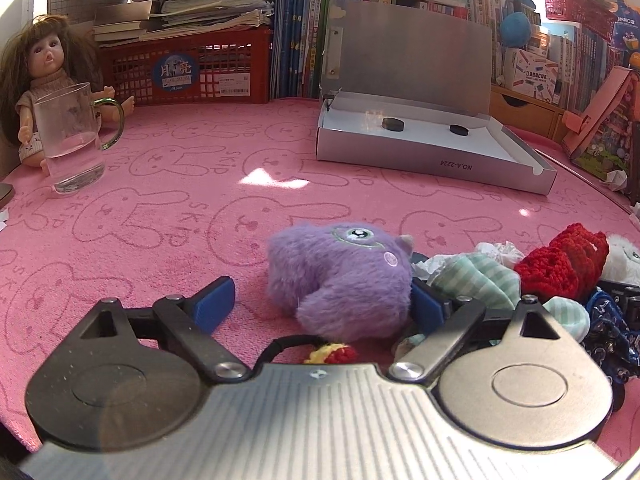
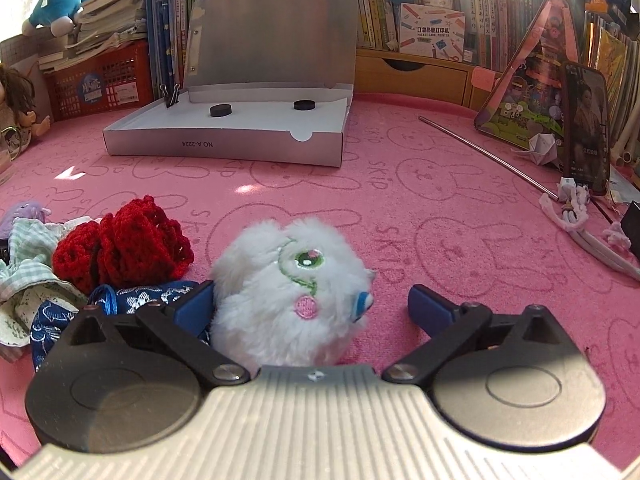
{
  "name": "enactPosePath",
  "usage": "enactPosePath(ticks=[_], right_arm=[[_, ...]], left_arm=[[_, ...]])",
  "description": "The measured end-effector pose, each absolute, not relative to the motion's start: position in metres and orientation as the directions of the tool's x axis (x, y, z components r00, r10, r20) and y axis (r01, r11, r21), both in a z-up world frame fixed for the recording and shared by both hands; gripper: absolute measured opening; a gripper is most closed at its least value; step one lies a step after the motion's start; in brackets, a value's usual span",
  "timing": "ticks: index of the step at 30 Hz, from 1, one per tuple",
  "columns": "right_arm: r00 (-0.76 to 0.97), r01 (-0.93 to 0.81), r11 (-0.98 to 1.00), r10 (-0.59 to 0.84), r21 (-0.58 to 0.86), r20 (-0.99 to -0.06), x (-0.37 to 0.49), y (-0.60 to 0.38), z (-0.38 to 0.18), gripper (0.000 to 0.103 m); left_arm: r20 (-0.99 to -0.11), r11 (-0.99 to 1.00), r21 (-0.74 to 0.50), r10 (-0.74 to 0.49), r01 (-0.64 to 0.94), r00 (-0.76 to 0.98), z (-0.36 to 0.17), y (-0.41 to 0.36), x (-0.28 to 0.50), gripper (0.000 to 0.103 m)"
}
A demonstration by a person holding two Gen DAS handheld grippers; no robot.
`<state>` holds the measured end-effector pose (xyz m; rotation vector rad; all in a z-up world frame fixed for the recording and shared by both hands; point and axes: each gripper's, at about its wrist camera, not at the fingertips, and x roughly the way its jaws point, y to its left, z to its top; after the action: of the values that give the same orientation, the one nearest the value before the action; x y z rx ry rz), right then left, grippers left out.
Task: Organize objects
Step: 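Grasp the purple plush with the left gripper while the right gripper grasps the white fluffy plush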
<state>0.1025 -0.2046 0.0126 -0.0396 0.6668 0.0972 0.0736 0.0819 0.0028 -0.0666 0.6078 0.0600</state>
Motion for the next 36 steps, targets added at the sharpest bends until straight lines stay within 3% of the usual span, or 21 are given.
enactPosePath(ticks=[7,15,24,36], right_arm=[[0.779,-0.101,0.995,0.074,-0.008,-0.623,0.1040,-0.2046,0.0122,0.103],[0.775,-0.102,0.995,0.073,-0.010,-0.627,0.1056,-0.2048,0.0124,0.103],[0.773,-0.102,0.995,0.071,-0.012,-0.630,0.1052,-0.2045,0.0120,0.103],[0.778,-0.099,0.995,0.066,-0.019,-0.625,0.1038,-0.2028,0.0126,0.103]], left_arm=[[-0.582,0.995,0.002,0.078,-0.095,0.810,-0.0003,0.0785,0.0782,0.100],[-0.600,0.995,-0.006,0.077,-0.101,0.796,0.0036,0.0793,0.0792,0.098],[-0.576,0.999,-0.024,0.021,-0.042,0.817,0.0078,0.0733,0.0751,0.077],[-0.565,0.998,-0.058,-0.001,-0.038,0.825,0.0088,0.0735,0.0800,0.074]])
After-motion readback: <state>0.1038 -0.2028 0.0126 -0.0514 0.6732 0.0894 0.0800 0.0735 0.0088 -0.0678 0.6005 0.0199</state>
